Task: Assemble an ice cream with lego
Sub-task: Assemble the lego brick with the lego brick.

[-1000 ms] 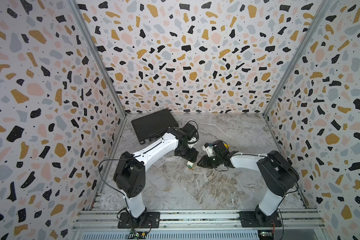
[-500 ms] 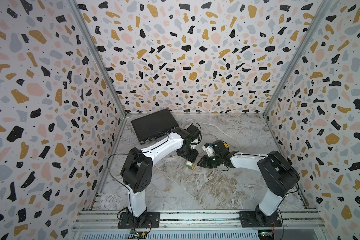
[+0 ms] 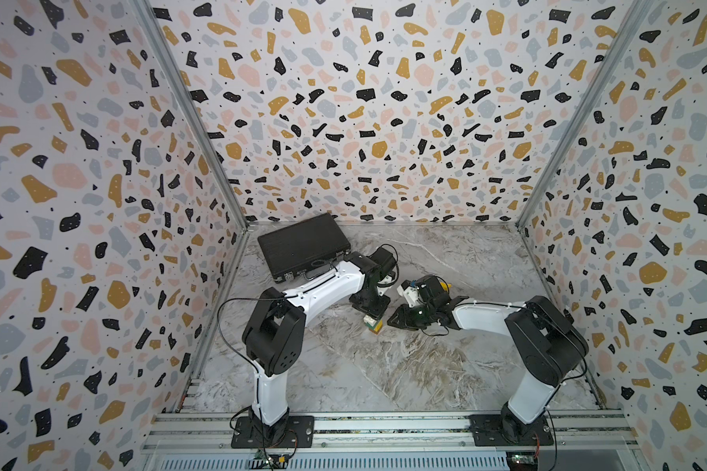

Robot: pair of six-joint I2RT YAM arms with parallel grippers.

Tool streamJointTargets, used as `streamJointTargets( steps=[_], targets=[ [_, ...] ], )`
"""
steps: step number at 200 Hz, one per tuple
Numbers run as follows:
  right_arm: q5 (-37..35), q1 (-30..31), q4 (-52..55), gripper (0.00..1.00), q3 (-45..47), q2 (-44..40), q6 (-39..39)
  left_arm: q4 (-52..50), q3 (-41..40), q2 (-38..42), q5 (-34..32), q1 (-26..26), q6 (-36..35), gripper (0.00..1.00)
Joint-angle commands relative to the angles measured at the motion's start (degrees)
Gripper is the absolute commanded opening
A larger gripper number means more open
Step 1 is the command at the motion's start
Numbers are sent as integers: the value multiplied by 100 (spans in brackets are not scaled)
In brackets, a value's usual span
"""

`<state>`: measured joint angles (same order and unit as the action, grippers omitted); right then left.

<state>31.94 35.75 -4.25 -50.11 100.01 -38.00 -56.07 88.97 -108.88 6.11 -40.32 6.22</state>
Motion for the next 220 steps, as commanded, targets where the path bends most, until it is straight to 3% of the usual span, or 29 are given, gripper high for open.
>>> streamJointTargets(
  steps=[1,38,73,111,131,220],
  targets=[
    [31,24,97,25,-202,-206,87,-48,21,-37,5,-44,9,41],
    [39,22,108,25,-201,-201,83,-65,-20,-54,-21,-72,29,42],
    [33,29,113,26,-201,-214,91,-158,162,-17,29,-90,82,62],
    [31,29,135,27,-210,-216,100,-195,331,104,120,-89,225,76],
    [40,29,144,28,-210,-226,100,-288,416,122,114,-91,255,76],
    [31,26,172,27,-219,-229,117,-437,387,-33,68,-91,222,57]
  ],
)
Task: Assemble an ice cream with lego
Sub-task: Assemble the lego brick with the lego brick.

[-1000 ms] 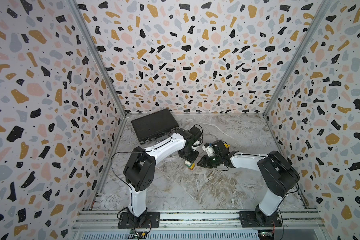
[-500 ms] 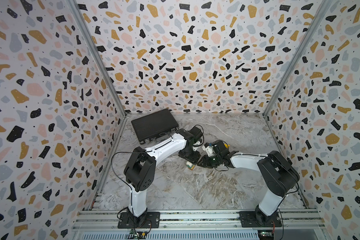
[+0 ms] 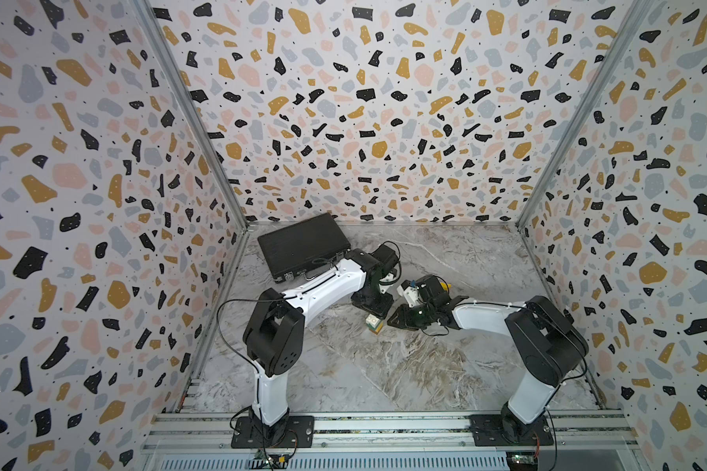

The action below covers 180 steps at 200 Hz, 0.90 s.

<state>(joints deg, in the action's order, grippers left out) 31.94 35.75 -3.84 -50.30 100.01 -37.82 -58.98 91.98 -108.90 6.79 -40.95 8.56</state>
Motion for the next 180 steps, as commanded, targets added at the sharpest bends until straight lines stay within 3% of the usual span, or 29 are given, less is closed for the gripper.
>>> streamJointTargets(
  steps=[1,64,180],
  targets=[
    [31,27,130,27,-199,-228,100,-148,84,-33,4,-27,-12,57],
    [5,27,168,26,-208,-233,120,-90,-130,-79,-68,-27,-48,38],
    [6,26,176,22,-217,-232,117,294,-849,-129,-217,-139,128,15]
  ],
)
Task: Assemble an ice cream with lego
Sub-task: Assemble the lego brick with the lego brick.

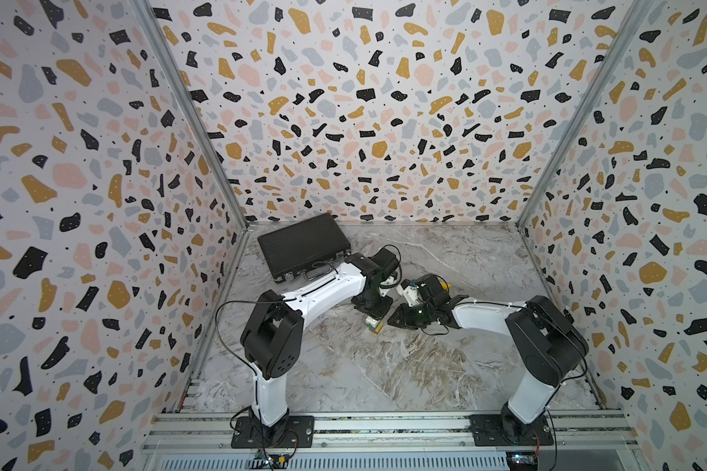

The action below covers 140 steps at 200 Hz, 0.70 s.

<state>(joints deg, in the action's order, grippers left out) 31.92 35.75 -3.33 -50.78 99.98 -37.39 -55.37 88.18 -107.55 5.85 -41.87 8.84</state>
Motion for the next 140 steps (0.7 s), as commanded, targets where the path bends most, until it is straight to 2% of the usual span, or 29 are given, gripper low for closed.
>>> streamJointTargets(
  steps=[1,31,99,115,140],
  targets=[
    [8,28,124,22,-169,-232,74,-59,-478,-265,-125,-53,100,14],
    [16,29,121,22,-169,-221,74,70,-778,-258,-221,-56,130,9],
    [-23,29,112,23,-143,-254,87,23,-908,-395,-281,-66,135,8],
    [-70,24,113,26,-125,-307,100,25,-906,-318,-303,-68,128,12],
    [-131,29,113,32,-90,-370,109,-26,-783,-152,-319,-68,148,25]
  ],
)
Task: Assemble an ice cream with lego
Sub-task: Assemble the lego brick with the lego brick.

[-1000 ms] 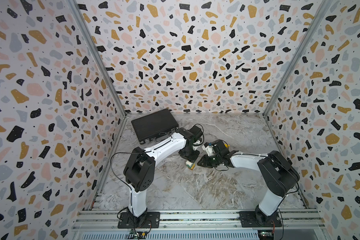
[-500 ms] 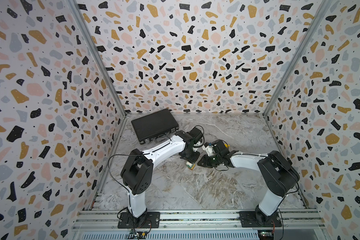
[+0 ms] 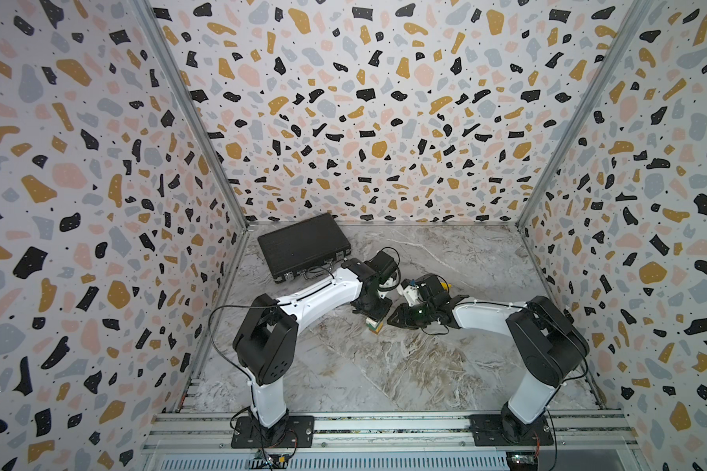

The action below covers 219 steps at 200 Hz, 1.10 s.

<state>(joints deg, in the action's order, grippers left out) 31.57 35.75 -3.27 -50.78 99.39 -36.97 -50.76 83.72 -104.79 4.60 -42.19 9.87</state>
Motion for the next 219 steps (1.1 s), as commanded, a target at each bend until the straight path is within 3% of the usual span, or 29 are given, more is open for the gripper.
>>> streamJointTargets(
  steps=[1,103,175,219],
  targets=[
    [-97,29,102,32,-90,-313,67,-487,-325,-419,-200,-30,43,26],
    [-265,29,175,42,-54,-447,129,-583,367,54,-205,-34,173,53],
    [-487,-5,213,48,14,-600,155,-415,419,428,366,-29,174,100],
    [-1034,-291,205,52,343,-1166,46,-228,90,1232,465,112,118,99]
  ],
)
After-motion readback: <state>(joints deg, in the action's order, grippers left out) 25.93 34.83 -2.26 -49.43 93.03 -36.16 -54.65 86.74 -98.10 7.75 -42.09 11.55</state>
